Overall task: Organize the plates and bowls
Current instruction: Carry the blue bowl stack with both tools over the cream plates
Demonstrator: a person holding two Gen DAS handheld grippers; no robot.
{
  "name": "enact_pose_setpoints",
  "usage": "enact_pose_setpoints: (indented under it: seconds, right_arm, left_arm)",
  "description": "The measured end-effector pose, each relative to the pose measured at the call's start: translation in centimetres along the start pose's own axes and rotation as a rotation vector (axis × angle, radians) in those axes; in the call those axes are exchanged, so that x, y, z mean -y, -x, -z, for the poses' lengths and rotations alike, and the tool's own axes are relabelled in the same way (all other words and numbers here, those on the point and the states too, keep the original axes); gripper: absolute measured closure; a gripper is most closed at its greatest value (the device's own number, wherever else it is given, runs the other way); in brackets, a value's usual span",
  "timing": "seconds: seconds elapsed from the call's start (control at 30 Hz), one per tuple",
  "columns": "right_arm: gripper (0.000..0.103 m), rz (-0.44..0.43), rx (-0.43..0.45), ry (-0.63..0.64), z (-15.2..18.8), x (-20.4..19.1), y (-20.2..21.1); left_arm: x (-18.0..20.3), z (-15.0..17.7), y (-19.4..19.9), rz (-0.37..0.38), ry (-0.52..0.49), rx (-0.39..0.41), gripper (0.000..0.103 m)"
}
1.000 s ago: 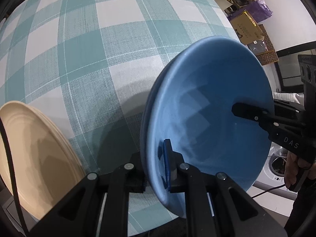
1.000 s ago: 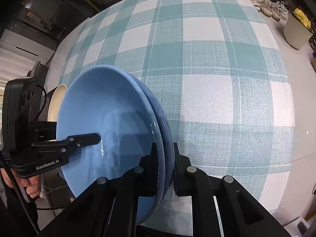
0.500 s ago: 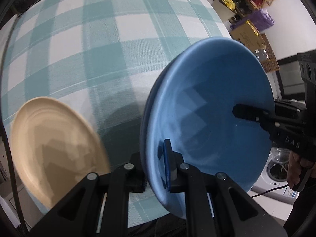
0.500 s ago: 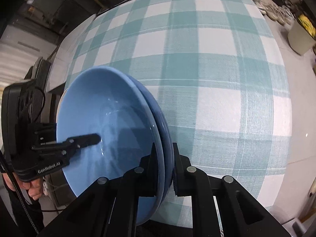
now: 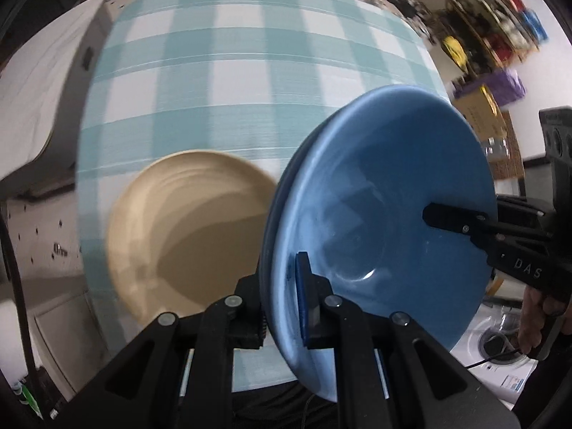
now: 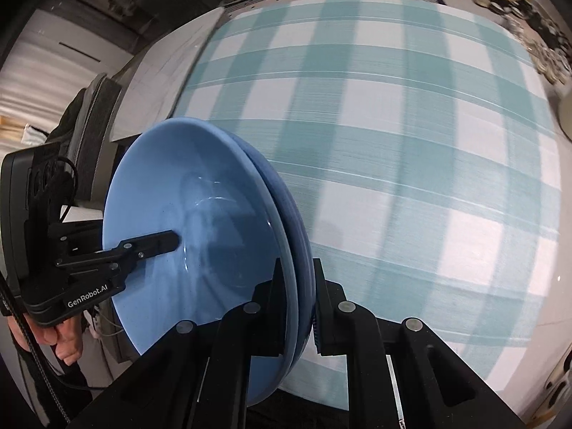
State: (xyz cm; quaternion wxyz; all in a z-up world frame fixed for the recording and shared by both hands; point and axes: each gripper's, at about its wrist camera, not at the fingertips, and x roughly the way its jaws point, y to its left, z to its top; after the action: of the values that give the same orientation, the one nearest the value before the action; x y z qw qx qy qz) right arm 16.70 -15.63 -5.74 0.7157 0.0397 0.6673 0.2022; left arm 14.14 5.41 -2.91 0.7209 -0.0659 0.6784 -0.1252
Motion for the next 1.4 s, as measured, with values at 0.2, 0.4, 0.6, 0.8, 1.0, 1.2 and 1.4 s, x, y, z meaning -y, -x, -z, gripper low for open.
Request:
enact_pose_setpoints:
  seconds: [0.2, 0.4, 0.6, 0.8, 1.0, 1.2, 1.4]
  right_arm:
    - [0.092, -0.003, -0.03, 0.085, -1.9, -5.0, -1.8]
    - [0.092, -0.024, -0.059, 0.109, -3.5, -8.1, -4.2]
    - [0.092, -0.013, -0.085, 0.138, -4.5, -10.8, -6.7]
    - [0.092, -0.003, -0.122, 0.144, -4.6, -11.8, -9.1]
    - [0.092, 0.038, -0.103, 0.162, -4.6, -11.7, -9.8]
    - [0.092, 0.043, -0.096, 0.151, -4.5, -10.9, -10.3]
    - [0.09, 0.042, -0.091, 0.151, -4.5, -10.8, -10.8]
  left_arm:
    - [-4.2, 1.4, 1.4, -0.013, 0.075, 0.021, 0.093]
    - [-7.9, 2.1, 1.4, -0.06, 0.134, 0.035, 0.093]
    - [-11.3, 2.7, 0.4, -0.048, 0.177, 0.033, 0.092]
    - [-12.5, 3.4, -0.7, -0.043, 0.189, 0.033, 0.092]
    - [-12.5, 3.6, -2.2, -0.009, 0.195, 0.012, 0.091]
    - [-12.0, 3.7, -2.4, -0.04, 0.183, 0.039, 0.09]
    - [-12.0, 3.8, -2.3, -0.07, 0.177, 0.063, 0.086]
